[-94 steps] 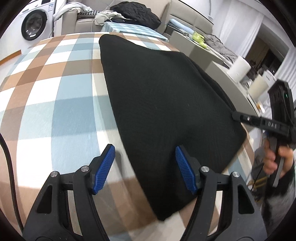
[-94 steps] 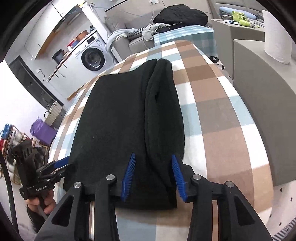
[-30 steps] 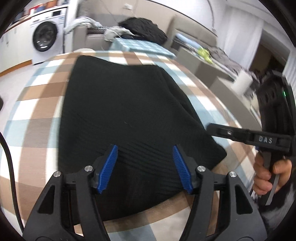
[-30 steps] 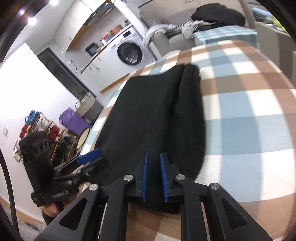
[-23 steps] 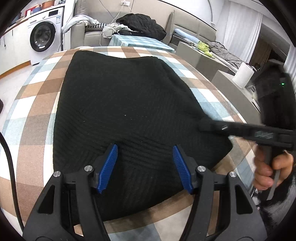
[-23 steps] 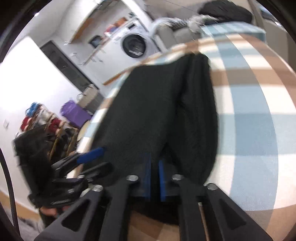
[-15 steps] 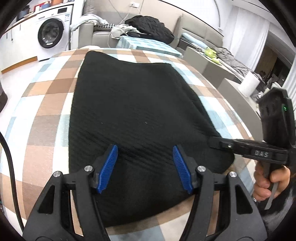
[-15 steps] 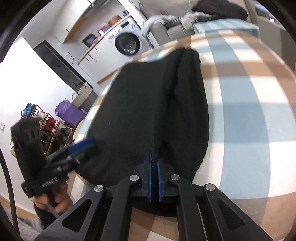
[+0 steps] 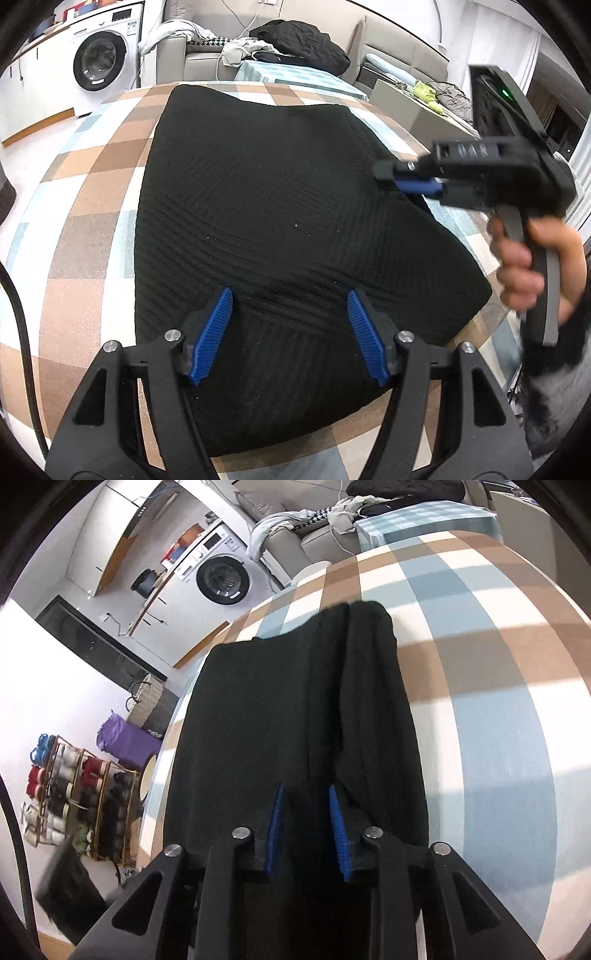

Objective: Fold small clothes

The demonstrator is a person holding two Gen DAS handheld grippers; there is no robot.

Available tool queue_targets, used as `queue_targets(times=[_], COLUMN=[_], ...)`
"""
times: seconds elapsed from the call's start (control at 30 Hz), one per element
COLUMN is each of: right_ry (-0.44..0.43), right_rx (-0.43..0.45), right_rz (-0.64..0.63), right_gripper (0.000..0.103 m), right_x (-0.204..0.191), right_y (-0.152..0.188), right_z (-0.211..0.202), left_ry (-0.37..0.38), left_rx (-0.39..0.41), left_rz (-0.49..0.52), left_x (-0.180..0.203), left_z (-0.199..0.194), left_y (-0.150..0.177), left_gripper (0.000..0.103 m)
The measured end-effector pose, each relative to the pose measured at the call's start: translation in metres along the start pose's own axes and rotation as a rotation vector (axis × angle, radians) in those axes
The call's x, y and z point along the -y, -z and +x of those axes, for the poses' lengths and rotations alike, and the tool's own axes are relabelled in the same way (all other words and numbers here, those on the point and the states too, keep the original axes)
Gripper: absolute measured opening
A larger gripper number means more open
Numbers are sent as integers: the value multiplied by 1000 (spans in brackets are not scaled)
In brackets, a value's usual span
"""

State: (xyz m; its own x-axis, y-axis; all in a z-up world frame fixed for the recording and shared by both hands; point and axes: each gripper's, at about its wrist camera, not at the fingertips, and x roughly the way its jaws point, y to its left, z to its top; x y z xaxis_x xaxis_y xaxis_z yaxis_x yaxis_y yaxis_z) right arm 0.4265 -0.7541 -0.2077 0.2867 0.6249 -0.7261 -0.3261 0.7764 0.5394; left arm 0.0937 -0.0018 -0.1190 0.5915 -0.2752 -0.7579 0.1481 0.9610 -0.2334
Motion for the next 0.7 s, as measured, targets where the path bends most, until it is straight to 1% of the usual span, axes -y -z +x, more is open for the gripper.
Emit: queue_targets(times=[0.03,0.07,0.1,0.17,0.23,0.27,0.33,0.37,0.4,0.43,0.47,0.5,0.57,0.63,0.7], right_ry=[-5,-5,21,27,25,30,21,20,12,-15,-26,-10,4,38,70], right_rx=[-3,20,40,55,39,42,49,38,34,53,104,148,175,154,97], right_rz=[6,6,-3,-4,9,9,-6,-19,-22,-42,-87,-125,-133,-108,-78], right_gripper=[26,32,37,38,38,38,29,14,8,7,7,6,6,6,10], right_x=[0,0,-1,0,4,4,2,0,-3,-8,-17,-26,-29,-22,-13], right_y=[-5,-8,-12,-10,-17,-19,-25,-29,-29,-30,-31,-32,-38,-45,-46], right_z=[-2,-6,-9,-12,-3,1,6,11,13,9,0,-9,-18,-13,1], left_ry=[3,5,8,10,11,11,15,16,17,22,26,27,31,26,16], left_rx=[0,1,3,7,8,8,9,9,10,13,17,22,32,31,25], left_rz=[1,1,0,4,9,9,11,10,7,0,-4,-6,-9,-4,-2], left_x=[0,0,-2,-1,-1,-1,0,-1,-1,-1,-2,-2,-2,-2,-3], left_z=[0,-1,0,0,0,0,-1,-1,-1,-3,-5,-6,-10,-10,-9], left_y=[0,0,0,1,1,1,2,1,2,1,1,1,1,2,3], left_gripper=[62,62,62,63,64,64,64,64,64,64,64,64,64,64,64])
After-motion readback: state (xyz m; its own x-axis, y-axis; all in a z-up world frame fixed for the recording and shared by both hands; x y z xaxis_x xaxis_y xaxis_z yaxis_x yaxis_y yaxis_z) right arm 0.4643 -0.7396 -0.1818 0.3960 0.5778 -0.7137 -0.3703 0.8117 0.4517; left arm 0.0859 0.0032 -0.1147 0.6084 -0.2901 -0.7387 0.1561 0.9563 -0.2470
